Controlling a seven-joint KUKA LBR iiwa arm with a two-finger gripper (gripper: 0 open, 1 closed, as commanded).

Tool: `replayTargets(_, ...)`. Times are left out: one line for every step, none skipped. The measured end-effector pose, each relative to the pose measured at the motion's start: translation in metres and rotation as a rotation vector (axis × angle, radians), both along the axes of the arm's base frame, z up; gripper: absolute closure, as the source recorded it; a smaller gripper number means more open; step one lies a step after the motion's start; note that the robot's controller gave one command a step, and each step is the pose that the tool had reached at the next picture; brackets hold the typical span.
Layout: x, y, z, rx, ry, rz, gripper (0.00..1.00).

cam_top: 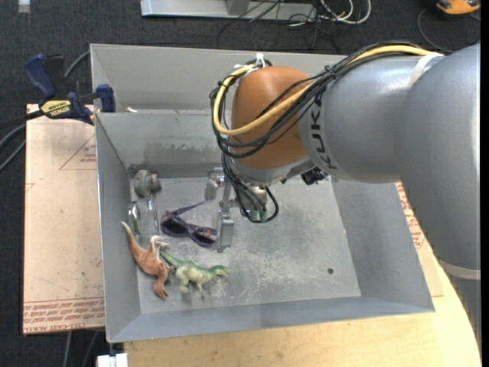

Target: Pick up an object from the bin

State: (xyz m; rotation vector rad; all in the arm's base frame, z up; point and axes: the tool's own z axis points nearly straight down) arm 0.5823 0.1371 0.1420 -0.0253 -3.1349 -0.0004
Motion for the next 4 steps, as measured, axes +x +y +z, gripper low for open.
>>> replayTargets(-0.075,0.108,0.018,0.004,-0.005,-0.172,0.00)
replayTargets(0.004,0.022,0.006,0.000,-0.003,-0.045,0.00)
replayTargets(-0.068,0.098,-0.074,0.003,0.001,-0.537,0.00)
replayTargets(0.007,0.037,-0.068,0.004,-0.011,-0.156,1.00)
